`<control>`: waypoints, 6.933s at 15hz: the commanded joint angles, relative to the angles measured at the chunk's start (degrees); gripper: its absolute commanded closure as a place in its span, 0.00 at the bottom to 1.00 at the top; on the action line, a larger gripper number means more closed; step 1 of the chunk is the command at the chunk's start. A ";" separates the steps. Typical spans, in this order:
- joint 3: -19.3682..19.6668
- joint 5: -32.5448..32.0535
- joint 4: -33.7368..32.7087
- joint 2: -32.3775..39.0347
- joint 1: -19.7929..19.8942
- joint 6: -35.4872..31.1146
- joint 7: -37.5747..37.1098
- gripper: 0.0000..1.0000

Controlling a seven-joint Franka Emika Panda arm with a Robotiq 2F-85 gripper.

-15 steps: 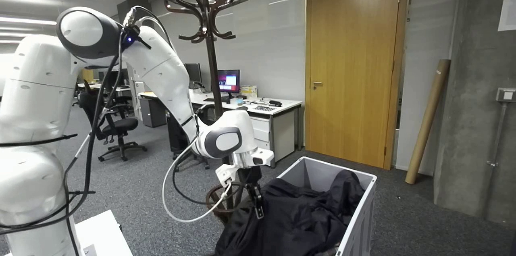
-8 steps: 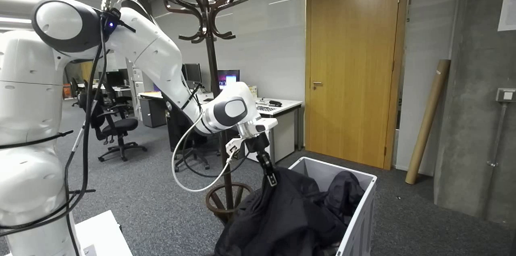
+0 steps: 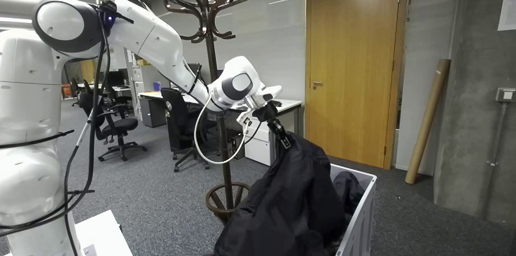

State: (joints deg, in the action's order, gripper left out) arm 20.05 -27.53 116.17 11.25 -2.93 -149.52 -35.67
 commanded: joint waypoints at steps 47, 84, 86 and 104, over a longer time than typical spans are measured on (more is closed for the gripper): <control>-4.83 13.68 -38.30 29.80 4.90 -16.92 -0.40 0.29; -20.35 29.26 2.22 -0.72 3.47 15.90 30.39 0.00; -21.43 28.76 6.10 -1.81 3.40 15.13 35.61 0.00; -21.63 16.90 15.64 -0.81 1.92 15.62 47.46 0.00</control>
State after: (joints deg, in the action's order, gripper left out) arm -1.77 -7.90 128.06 11.72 -1.06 -132.55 8.35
